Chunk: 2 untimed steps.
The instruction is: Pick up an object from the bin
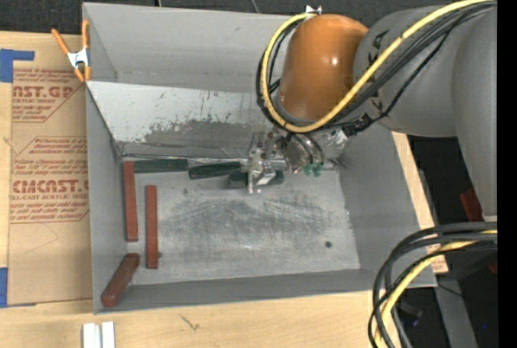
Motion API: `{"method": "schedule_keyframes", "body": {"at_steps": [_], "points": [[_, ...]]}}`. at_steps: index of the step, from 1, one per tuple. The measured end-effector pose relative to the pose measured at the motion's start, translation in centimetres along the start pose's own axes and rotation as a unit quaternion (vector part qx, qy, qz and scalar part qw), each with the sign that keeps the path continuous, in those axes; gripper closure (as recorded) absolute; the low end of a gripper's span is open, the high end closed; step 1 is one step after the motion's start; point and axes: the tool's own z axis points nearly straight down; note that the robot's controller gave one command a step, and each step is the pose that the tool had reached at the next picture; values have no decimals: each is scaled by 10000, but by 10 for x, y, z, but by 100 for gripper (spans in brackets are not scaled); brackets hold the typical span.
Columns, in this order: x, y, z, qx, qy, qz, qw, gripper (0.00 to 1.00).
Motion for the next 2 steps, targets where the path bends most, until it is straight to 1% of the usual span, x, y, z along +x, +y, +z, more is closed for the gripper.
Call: {"method": "schedule_keyframes", "body": {"at_steps": [1,2], "points": [[0,0,0,-1,1,1,10000,100],[-4,-1,-16,3,5,-66,10000,100]]}}
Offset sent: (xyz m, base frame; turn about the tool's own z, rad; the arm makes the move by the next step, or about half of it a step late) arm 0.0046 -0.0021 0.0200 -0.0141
